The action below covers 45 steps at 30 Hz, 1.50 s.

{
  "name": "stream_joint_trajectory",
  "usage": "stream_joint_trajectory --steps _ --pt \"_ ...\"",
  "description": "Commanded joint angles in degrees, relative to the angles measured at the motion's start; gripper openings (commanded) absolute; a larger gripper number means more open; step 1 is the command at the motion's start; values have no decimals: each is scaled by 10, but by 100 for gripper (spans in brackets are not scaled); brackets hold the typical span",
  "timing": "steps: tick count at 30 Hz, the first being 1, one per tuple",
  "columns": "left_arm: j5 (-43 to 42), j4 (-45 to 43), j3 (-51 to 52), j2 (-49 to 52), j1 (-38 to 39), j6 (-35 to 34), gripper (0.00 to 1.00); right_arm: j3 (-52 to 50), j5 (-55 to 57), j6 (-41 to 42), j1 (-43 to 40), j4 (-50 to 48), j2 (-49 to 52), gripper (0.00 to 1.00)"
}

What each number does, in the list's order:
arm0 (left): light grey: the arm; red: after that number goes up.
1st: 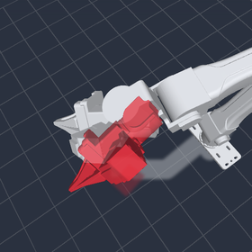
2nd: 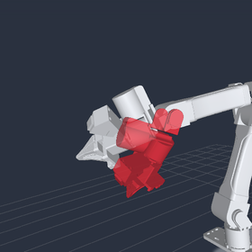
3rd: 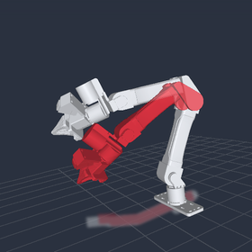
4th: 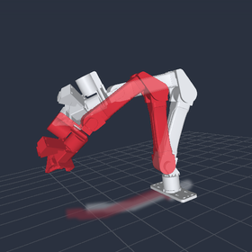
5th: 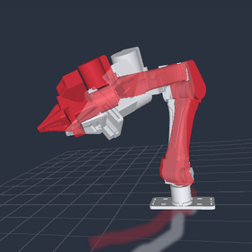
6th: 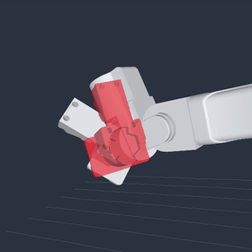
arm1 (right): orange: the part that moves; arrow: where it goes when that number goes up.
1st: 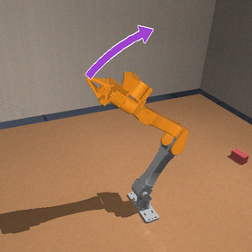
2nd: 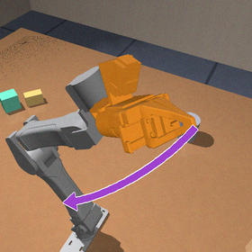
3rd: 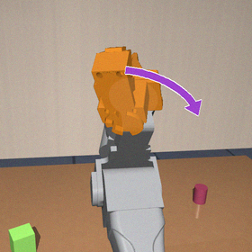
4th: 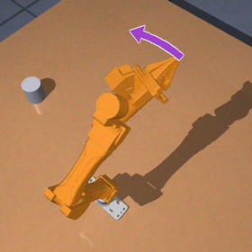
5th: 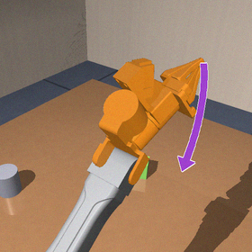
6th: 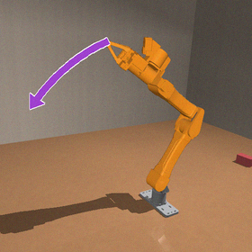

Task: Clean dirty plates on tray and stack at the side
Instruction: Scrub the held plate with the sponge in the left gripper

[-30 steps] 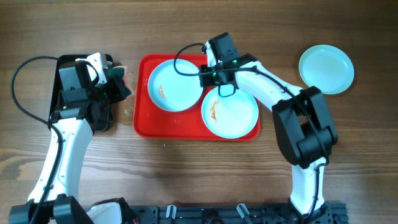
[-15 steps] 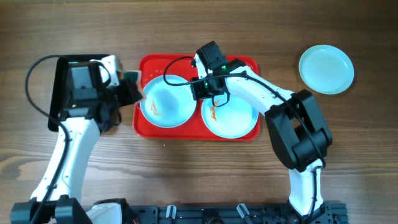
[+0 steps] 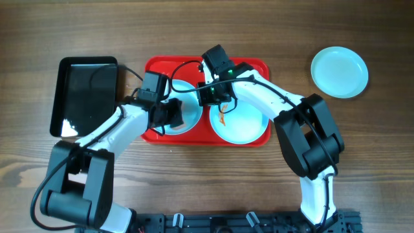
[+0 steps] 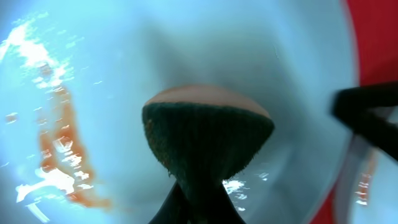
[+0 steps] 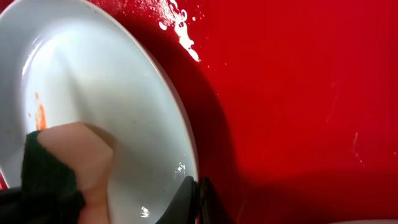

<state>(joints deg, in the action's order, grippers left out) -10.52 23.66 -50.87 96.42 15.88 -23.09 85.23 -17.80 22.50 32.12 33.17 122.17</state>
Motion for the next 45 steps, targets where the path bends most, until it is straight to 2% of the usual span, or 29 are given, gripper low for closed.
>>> stream_joint_trajectory --steps 1,5,7,12,15,16,20,24,28,34,41,43,45 --pt "97 13 -7 16 3 2 4 2 15 4 4 8 11 4" --pt "133 10 -7 37 3 17 4 1 15 4 4 12 11 4" --pt "186 11 -7 54 2 23 4 1 17 4 4 18 11 4" --pt "300 1 -7 63 -24 94 4 -3 32 -1 4 25 11 5" --pt "308 -30 -7 63 -46 94 4 -6 33 -15 4 29 12 4" --pt "307 -68 -8 63 -57 94 4 -6 45 -15 4 35 12 4" --pt "283 -82 -25 43 -56 94 4 -6 49 -15 4 40 12 4" --pt "98 -94 -36 -33 -55 89 4 -6 49 -15 4 40 12 4" --pt "-26 -79 -35 -46 -53 19 4 -6 49 -13 4 37 12 4" --pt "-30 -45 -35 9 -28 -10 4 -6 49 2 4 38 12 4" --pt "-27 -66 -35 77 5 -18 4 -6 49 19 4 41 12 4" --pt "7 -66 -35 87 5 -17 4 -6 49 19 4 45 12 4" --pt "80 -52 -35 88 4 6 4 -6 51 19 4 54 12 4"
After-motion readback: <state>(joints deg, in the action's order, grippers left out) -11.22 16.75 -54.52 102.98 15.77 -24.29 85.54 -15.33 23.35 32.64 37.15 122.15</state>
